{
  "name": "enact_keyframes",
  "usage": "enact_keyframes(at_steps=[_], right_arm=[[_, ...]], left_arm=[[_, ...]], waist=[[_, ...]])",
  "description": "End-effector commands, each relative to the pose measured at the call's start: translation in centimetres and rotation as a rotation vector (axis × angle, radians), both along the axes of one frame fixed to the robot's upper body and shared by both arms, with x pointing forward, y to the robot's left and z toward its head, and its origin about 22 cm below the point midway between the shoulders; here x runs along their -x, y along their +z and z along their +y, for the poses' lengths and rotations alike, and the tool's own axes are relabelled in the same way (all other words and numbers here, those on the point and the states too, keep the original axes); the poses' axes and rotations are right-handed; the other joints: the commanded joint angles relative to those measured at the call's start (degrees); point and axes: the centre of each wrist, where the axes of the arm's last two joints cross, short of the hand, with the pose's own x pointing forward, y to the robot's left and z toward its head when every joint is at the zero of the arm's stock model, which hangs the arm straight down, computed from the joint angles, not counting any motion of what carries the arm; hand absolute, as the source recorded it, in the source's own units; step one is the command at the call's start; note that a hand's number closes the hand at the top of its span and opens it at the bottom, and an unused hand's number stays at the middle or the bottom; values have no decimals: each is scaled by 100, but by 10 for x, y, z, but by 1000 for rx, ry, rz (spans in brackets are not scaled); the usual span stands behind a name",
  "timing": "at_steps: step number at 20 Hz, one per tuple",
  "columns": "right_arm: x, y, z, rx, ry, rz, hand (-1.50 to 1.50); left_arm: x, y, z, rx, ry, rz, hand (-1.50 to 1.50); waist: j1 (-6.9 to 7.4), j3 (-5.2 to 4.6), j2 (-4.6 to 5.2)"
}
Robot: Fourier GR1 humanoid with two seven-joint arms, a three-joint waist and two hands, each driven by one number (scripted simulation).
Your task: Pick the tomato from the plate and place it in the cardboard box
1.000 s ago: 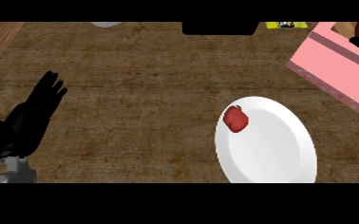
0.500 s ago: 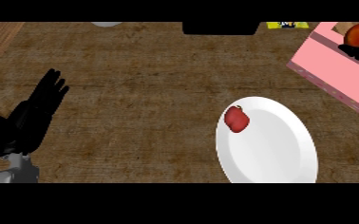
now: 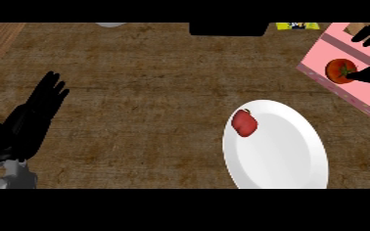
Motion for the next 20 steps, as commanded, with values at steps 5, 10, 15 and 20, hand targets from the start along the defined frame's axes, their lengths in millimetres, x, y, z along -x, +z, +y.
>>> enact_keyframes(at_steps=[5,10,15,20], right_arm=[[-1,-3,-10,-228,41,-186,-150],[6,1,-31,-543,-97,-365,-150],[25,30,-69,-698,-130,-406,-150],[73,36,-126,-766,-193,-427,-150]], left_arm=[[3,-8,3,2,17,-1,0],[10,-15,-5,16,22,2,0],[2,-3,-3,9,12,18,0],[0,11,9,6,-1,-11,0]], waist=[[-73,-2,-14],[-52,2,-6],[-58,0,-12],[-20,7,10]])
